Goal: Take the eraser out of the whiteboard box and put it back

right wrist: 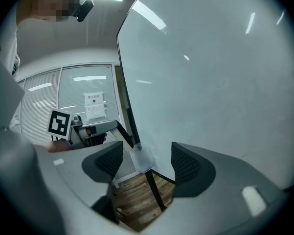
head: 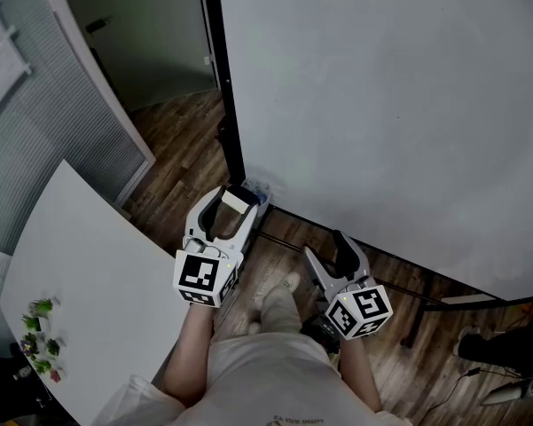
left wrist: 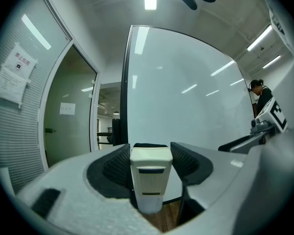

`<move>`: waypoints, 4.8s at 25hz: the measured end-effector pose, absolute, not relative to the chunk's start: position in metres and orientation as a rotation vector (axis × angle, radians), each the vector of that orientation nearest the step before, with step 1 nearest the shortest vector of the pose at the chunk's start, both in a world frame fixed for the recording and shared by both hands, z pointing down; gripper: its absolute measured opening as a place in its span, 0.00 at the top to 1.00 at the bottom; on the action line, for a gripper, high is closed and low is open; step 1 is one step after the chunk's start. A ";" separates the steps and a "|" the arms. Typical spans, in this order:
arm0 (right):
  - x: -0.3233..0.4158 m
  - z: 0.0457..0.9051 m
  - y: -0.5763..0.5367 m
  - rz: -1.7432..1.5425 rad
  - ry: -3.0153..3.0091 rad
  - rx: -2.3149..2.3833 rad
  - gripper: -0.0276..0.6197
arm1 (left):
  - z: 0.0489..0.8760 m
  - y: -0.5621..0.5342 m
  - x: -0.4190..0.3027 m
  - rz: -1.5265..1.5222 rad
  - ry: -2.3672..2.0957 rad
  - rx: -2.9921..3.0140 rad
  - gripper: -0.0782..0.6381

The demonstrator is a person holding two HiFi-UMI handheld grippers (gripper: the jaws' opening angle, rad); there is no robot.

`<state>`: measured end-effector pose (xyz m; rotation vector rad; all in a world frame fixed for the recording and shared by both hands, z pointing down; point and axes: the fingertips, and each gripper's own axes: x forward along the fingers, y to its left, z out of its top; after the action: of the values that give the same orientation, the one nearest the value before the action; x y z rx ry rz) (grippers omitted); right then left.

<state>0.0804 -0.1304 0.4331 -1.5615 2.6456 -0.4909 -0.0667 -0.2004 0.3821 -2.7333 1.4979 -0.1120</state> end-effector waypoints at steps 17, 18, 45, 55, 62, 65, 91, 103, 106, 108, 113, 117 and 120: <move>0.086 0.447 -0.145 -0.532 2.652 -1.577 0.48 | 0.392 -0.222 -0.063 -0.124 1.503 -2.748 0.53; 0.087 0.448 -0.145 -0.535 2.650 -1.578 0.48 | 0.392 -0.223 -0.062 -0.127 1.502 -2.750 0.53; 0.096 0.460 -0.151 -0.588 2.635 -1.599 0.48 | 0.420 -0.235 -0.058 -0.195 1.516 -2.789 0.53; 0.097 0.466 -0.157 -0.610 2.635 -1.616 0.48 | 0.436 -0.241 -0.054 -0.236 1.508 -2.817 0.53; 0.096 0.472 -0.163 -0.630 2.644 -1.617 0.48 | 0.449 -0.246 -0.052 -0.270 1.504 -2.835 0.53; 0.094 0.474 -0.167 -0.637 2.649 -1.615 0.48 | 0.454 -0.247 -0.052 -0.284 1.500 -2.840 0.53; 0.090 0.474 -0.175 -0.632 2.664 -1.595 0.48 | 0.480 -0.254 -0.049 -0.354 1.486 -2.867 0.53; 0.087 0.472 -0.174 -0.624 2.659 -1.600 0.48 | 0.482 -0.253 -0.049 -0.371 1.483 -2.852 0.53; 0.088 0.471 -0.173 -0.619 2.657 -1.598 0.48 | 0.482 -0.254 -0.048 -0.379 1.479 -2.845 0.53; 0.088 0.471 -0.172 -0.612 2.658 -1.595 0.48 | 0.483 -0.253 -0.050 -0.384 1.486 -2.846 0.53; 0.083 0.467 -0.169 -0.599 2.656 -1.569 0.48 | 0.477 -0.249 -0.056 -0.343 1.491 -2.850 0.53; 0.076 0.459 -0.165 -0.586 2.656 -1.538 0.48 | 0.463 -0.241 -0.061 -0.286 1.494 -2.844 0.54; 0.072 0.450 -0.161 -0.567 2.650 -1.516 0.50 | 0.450 -0.230 -0.065 -0.256 1.500 -2.813 0.55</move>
<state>0.0725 -0.1611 0.4505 -1.5156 2.6500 -0.5668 -0.0652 -0.2302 0.4499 -2.8132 1.5000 -0.2560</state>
